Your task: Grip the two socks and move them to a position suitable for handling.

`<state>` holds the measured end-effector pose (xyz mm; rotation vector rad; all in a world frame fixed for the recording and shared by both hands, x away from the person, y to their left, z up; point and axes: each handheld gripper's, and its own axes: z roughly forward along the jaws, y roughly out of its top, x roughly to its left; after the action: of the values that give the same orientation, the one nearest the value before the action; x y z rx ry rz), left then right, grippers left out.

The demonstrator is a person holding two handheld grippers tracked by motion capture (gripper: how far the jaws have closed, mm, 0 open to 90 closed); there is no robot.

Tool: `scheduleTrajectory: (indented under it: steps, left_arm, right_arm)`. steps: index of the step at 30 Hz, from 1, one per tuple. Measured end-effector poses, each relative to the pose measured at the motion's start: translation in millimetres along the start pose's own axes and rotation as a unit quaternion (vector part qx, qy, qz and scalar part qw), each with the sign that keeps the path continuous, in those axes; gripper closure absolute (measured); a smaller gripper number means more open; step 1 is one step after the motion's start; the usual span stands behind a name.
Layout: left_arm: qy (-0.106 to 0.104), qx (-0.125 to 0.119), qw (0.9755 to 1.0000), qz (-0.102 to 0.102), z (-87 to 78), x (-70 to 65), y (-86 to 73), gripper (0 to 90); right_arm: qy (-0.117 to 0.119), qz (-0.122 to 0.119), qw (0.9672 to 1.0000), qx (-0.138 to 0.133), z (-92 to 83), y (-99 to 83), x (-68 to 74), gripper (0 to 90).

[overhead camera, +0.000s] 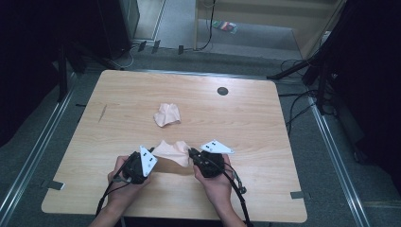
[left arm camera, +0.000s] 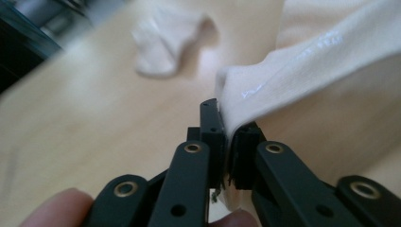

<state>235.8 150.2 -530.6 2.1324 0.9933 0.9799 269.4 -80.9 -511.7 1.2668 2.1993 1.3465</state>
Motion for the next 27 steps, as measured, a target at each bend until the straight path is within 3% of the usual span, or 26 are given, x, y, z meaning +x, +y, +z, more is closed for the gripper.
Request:
scheduleTrajectory:
  steps: [2,4,5,8,16,19,21,23,24,25,27]
  left_arm:
    - [-0.026,0.023,0.9992,-0.017,7.0,2.5,-6.0,85.3]
    - [-0.049,0.030,0.9979,-0.032,9.6,6.3,-7.3,84.0]
    - [-0.056,0.034,0.9974,-0.029,10.0,7.4,-7.3,82.8]
    - [-0.057,0.047,0.9972,-0.014,11.7,6.7,-9.1,80.0]
    - [-0.077,0.064,0.9950,-0.009,14.3,11.3,-13.2,81.3]
    - [-0.047,0.073,0.9959,-0.024,13.7,20.2,-16.6,78.6]
    - [-0.027,0.073,0.9962,-0.038,13.1,27.4,-18.5,77.1]
    - [-0.015,0.071,0.9950,-0.068,11.3,38.9,-20.2,76.0]
    - [-0.015,0.071,0.9950,-0.068,11.3,38.9,-20.2,74.4]
    - [-0.019,0.058,0.9913,-0.117,10.4,47.1,-21.2,72.6]
    - [-0.052,0.037,0.9827,-0.174,10.9,52.4,-21.6,68.7]
  right_arm:
    - [-0.016,-0.001,0.9998,0.013,3.8,-5.6,-6.1,87.3]
    - [-0.026,0.004,0.9993,0.028,6.4,-12.1,-15.9,87.4]
    - [-0.027,0.005,0.9990,0.034,7.7,-14.6,-19.7,87.4]
    - [-0.040,-0.001,0.9981,0.046,10.4,-19.7,-25.0,87.5]
    - [-0.050,-0.014,0.9971,0.056,9.8,-19.8,-33.0,87.6]
    - [-0.060,-0.024,0.9960,0.061,9.4,-20.3,-34.2,87.7]
    - [-0.075,-0.034,0.9946,0.064,8.5,-20.3,-35.5,87.7]
    - [-0.065,-0.021,0.9958,0.061,6.9,-19.4,-40.1,87.6]
    - [-0.065,-0.021,0.9958,0.061,6.9,-19.4,-40.1,87.6]
    - [-0.059,-0.021,0.9961,0.062,5.6,-18.3,-44.3,86.5]
    - [-0.056,-0.014,0.9967,0.058,4.1,-17.6,-47.9,79.7]
